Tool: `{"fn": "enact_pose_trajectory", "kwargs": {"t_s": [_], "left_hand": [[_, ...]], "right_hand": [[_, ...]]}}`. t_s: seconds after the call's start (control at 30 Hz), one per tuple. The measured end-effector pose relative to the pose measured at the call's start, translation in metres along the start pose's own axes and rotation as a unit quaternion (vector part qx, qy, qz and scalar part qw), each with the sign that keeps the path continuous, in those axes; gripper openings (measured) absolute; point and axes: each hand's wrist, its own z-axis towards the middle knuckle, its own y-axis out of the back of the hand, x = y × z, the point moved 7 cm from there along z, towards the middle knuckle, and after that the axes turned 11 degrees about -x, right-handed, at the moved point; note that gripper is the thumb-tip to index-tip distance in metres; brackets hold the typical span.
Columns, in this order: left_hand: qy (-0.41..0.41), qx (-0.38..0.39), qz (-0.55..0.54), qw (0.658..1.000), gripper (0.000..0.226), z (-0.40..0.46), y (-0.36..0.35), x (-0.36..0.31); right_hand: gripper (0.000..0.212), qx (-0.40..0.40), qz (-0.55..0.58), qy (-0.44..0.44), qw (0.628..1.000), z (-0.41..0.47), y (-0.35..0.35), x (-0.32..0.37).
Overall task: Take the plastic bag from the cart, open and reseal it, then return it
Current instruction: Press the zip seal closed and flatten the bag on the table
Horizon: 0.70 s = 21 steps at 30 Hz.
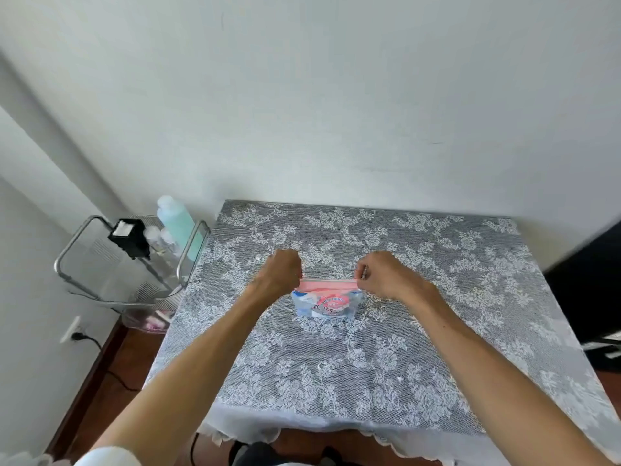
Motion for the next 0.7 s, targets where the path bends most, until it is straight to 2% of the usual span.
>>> {"fn": "enact_pose_trajectory", "kwargs": {"t_s": [0.07, 0.17, 0.27, 0.33, 0.37, 0.4, 0.53, 0.6, 0.7], "left_hand": [[0.017, -0.014, 0.002, 1.0, 0.013, 0.001, 0.001, 0.005], [0.042, -0.011, -0.039, 0.998, 0.013, 0.001, -0.001, 0.016], [0.054, 0.024, -0.094, 0.994, 0.014, -0.005, -0.01, 0.028], [0.076, 0.033, -0.126, 0.989, 0.018, -0.01, -0.014, 0.037], [0.086, 0.035, -0.139, 0.986, 0.018, -0.012, -0.016, 0.04], [0.09, 0.037, -0.15, 0.984, 0.019, -0.014, -0.018, 0.041], [0.075, 0.023, -0.181, 0.98, 0.02, -0.018, -0.019, 0.036], [0.053, 0.011, -0.211, 0.976, 0.024, -0.02, -0.015, 0.031], [0.003, 0.039, -0.226, 0.973, 0.033, -0.025, -0.013, 0.021]], "right_hand": [[0.017, 0.009, 0.078, -0.021, 0.997, -0.002, -0.001, -0.004], [0.004, 0.005, 0.195, -0.047, 0.98, -0.007, -0.013, -0.015], [0.034, 0.002, 0.282, -0.064, 0.957, -0.02, -0.03, -0.027], [0.058, 0.005, 0.287, -0.061, 0.956, -0.031, -0.04, -0.029], [0.063, 0.002, 0.271, -0.063, 0.96, -0.034, -0.044, -0.029], [0.062, -0.006, 0.247, -0.068, 0.967, -0.035, -0.048, -0.03], [0.033, -0.077, 0.218, -0.092, 0.969, -0.031, -0.052, -0.034], [0.032, -0.1, 0.249, -0.094, 0.959, -0.032, -0.045, -0.032], [0.033, -0.092, 0.308, -0.094, 0.942, -0.031, -0.04, -0.03]]}}
